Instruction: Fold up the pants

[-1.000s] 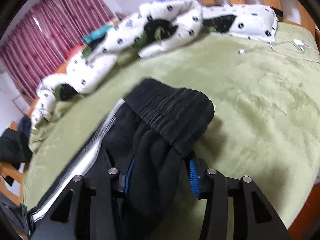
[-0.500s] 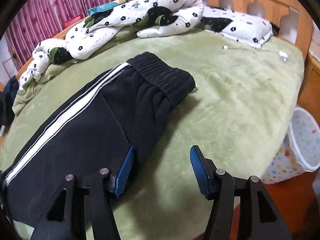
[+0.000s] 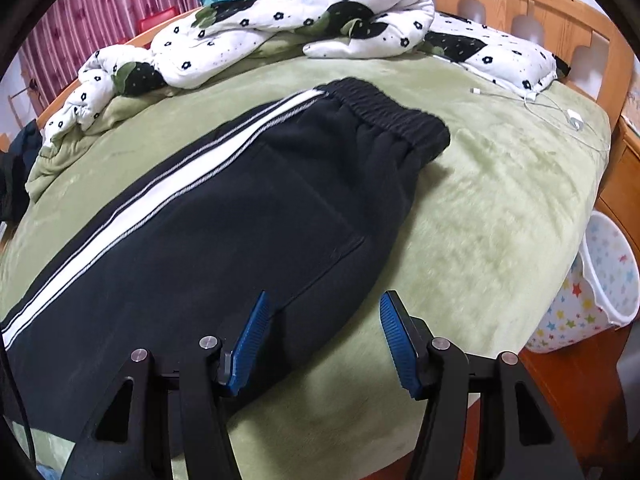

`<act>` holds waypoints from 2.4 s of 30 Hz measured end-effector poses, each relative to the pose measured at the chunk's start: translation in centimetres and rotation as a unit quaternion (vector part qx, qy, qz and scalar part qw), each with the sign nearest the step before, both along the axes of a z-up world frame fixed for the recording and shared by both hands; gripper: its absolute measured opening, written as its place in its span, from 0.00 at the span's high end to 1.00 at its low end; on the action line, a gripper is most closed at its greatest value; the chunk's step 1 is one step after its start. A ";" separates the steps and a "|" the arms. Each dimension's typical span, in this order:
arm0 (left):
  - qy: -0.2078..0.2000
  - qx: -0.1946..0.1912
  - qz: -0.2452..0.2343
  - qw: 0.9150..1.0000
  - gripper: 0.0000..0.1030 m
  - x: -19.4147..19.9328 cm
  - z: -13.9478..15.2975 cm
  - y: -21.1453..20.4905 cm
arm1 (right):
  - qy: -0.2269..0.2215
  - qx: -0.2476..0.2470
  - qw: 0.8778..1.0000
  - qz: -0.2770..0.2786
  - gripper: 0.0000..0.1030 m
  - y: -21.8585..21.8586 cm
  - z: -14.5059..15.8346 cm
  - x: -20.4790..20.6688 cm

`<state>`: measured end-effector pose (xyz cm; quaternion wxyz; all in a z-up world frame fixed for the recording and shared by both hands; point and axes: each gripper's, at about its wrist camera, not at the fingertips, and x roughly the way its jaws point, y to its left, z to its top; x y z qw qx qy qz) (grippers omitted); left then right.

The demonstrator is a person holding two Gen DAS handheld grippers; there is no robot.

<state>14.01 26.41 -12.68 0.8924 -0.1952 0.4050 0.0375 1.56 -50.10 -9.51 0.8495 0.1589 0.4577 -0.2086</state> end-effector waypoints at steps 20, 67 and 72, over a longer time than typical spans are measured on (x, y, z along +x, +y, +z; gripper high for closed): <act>-0.024 -0.214 0.006 0.977 0.30 -8.8 -6.4 -2.7 | -0.012 0.056 0.998 -0.031 0.44 2.5 0.0 -2.4; 0.030 0.044 0.061 0.997 0.72 8.2 -3.2 2.2 | -0.043 -0.031 0.994 0.098 0.44 3.9 2.8 13.2; 0.018 0.077 0.070 0.994 0.68 7.0 -1.3 1.2 | -0.019 -0.014 0.989 0.145 0.44 4.1 -0.3 19.9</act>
